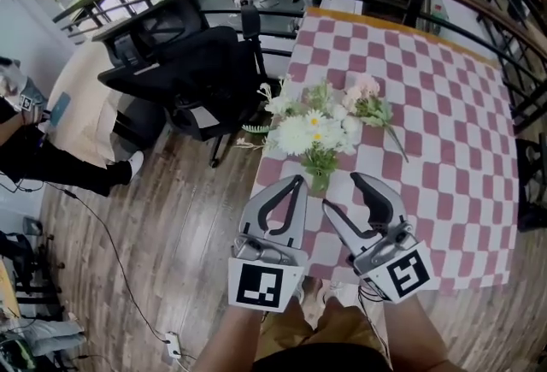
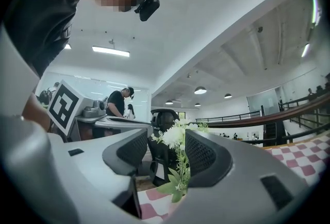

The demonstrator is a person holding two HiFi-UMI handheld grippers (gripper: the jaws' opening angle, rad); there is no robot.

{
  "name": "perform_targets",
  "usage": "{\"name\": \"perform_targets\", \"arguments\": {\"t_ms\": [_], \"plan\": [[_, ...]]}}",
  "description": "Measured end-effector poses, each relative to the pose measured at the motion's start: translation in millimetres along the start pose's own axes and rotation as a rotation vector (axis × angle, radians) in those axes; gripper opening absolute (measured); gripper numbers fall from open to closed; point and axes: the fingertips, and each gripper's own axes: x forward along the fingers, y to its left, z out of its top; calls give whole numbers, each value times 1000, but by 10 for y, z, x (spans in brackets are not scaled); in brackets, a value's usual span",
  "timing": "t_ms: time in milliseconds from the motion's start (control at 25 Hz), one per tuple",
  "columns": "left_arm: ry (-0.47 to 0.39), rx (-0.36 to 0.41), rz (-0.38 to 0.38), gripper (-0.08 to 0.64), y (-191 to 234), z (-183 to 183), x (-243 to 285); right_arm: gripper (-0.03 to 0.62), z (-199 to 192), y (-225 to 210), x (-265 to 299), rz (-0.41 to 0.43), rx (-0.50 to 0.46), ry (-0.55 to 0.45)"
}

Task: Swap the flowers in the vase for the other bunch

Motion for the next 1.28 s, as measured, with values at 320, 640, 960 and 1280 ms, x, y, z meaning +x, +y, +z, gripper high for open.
{"name": "perform_targets", "arguments": {"t_ms": [320, 640, 960, 1280], "plan": [[-35, -41, -9, 8, 44, 249, -70, 187, 375, 167, 40, -14, -36, -38], [-84, -42, -32, 8, 33, 524, -126, 113, 762, 146, 60, -69, -108, -108], [-123, -16, -38, 8, 41, 772, -164, 55, 1055, 107, 23, -84, -140, -159], [-167, 58, -75, 8, -14, 970, -124, 32, 1223, 204, 24, -53, -153, -176]]}}
